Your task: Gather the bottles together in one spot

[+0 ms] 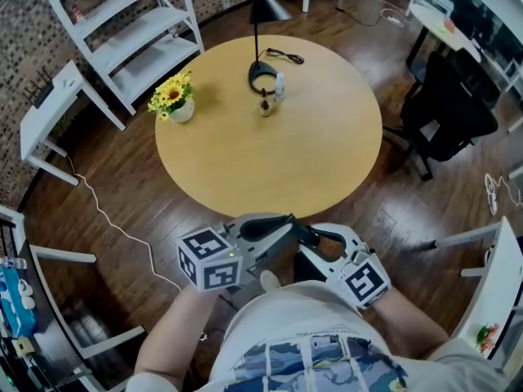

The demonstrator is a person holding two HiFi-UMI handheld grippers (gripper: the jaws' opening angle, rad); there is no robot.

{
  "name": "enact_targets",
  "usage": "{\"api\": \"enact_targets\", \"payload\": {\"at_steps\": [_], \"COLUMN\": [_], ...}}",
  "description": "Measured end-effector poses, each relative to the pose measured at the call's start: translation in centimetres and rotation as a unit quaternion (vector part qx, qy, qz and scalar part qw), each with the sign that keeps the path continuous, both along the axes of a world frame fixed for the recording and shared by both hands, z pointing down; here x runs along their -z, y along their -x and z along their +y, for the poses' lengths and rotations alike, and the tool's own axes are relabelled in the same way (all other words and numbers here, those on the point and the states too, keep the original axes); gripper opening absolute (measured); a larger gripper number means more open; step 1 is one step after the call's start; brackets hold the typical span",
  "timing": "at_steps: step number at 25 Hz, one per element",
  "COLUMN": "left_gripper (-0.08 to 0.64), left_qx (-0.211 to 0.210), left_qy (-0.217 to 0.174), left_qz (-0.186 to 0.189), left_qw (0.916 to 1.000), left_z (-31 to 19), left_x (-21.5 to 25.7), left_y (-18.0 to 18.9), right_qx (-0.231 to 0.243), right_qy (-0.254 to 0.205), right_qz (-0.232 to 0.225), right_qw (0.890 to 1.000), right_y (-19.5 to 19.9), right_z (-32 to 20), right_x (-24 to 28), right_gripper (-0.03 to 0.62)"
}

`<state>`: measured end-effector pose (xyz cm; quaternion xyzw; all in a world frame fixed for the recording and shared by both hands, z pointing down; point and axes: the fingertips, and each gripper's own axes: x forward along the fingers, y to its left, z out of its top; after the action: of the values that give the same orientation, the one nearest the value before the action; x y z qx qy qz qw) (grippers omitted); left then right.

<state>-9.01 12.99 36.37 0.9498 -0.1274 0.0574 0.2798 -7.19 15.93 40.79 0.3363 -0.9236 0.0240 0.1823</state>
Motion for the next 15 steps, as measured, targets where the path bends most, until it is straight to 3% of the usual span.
{"api": "enact_targets", "payload": {"at_steps": [5, 8, 15], "left_gripper": [0.038, 0.037, 0.038], "left_qx": [0.007, 0.029, 0.077], "left_qy": [-0.029, -0.055, -0.136], "left_qz": [-0.04, -0.086, -0.194], "left_qw": [0.9988, 0.9943, 0.9684], "left_z": [-3.2, -6.7, -17.8], "left_x": [0.3, -0.1, -1.7], "left_y": [-1.5, -2.8, -5.9], "right_qx": [-0.028, -0.045, -0.101], "right_qy": [0.013, 0.027, 0.069], "right_qz": [0.007, 0.011, -0.009], "right_qw": [0.999, 0.999, 0.992], "right_y": [-2.6, -5.4, -11.7], "right_z": [-2.5, -4.5, -11.1], "right_x": [-1.4, -2.7, -4.3], "right_gripper": [0.206, 0.234, 0.236]}}
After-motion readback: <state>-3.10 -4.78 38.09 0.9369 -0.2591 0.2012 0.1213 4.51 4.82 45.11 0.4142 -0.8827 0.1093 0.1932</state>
